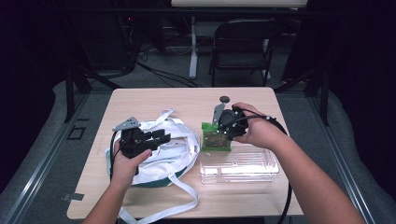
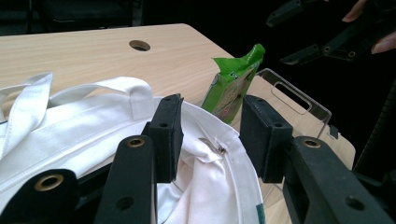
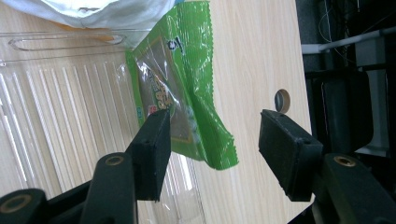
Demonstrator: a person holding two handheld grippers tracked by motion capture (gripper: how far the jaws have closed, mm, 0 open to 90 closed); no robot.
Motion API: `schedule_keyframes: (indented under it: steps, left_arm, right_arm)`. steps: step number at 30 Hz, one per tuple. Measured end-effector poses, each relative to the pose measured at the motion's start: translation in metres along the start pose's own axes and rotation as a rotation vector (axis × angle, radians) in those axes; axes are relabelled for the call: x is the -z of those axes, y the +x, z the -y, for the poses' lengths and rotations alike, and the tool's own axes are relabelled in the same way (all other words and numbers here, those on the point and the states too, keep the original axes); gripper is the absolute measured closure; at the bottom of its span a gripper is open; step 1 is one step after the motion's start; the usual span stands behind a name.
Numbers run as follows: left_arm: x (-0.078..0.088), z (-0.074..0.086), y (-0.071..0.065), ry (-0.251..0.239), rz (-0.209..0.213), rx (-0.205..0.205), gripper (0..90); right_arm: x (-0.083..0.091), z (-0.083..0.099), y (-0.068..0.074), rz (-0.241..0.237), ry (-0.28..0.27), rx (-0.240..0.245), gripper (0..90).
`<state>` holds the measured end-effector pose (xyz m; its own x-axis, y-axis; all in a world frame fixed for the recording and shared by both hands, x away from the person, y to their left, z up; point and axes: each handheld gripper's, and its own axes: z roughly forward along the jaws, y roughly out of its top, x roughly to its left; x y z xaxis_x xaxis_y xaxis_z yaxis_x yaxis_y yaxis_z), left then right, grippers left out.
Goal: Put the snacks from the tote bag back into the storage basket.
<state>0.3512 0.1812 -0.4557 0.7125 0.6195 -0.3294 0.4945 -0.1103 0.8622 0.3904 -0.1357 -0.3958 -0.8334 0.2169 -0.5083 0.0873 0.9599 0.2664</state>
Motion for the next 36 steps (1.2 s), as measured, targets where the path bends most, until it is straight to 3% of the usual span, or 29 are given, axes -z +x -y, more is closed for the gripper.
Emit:
schedule_keyframes:
  steps: [10, 15, 26, 36]
  left_arm:
    - [0.0, 0.0, 0.001, 0.001, -0.002, -0.001, 58.5]
    - [0.0, 0.001, 0.001, 0.001, -0.005, 0.003, 58.5]
    - [0.0, 0.001, 0.003, -0.001, -0.01, 0.008, 58.1]
    - [0.0, 0.002, 0.004, 0.001, -0.014, 0.012, 57.9]
  right_arm:
    - [0.011, 0.016, 0.008, 0.002, -0.031, -0.082, 43.9]
    - [0.017, 0.025, 0.015, 0.001, -0.06, -0.16, 44.3]
    - [0.03, 0.045, 0.03, 0.009, -0.148, -0.383, 45.7]
    - [0.03, 0.06, 0.05, 0.017, -0.179, -0.509, 46.1]
